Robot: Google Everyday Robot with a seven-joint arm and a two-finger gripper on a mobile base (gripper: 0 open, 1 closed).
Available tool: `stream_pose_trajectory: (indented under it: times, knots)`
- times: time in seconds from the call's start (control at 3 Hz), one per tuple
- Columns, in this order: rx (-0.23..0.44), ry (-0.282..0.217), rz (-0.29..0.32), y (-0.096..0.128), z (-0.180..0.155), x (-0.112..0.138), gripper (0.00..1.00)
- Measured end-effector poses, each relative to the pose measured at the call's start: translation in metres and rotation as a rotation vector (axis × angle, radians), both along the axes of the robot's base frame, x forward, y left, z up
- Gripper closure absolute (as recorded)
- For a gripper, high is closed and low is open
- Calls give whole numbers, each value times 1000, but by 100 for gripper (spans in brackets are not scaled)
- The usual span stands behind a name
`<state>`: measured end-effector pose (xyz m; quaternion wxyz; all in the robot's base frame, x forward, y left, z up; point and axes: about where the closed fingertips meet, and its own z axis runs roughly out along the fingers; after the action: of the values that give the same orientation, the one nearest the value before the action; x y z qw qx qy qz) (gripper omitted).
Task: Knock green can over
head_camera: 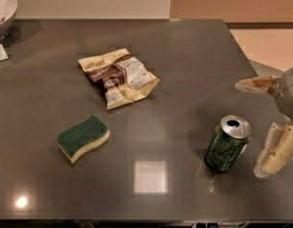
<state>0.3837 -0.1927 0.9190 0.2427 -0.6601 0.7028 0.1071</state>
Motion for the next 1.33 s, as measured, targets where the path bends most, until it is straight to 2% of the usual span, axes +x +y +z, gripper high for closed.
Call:
stream_pose_trajectory:
  times: [0.67,1.0,1.33]
  knots:
    - [90,24,57,9,-23,-5,0]
    - [121,42,71,14,-32,-5,18]
    - [157,58,82,16,-32,-7,41]
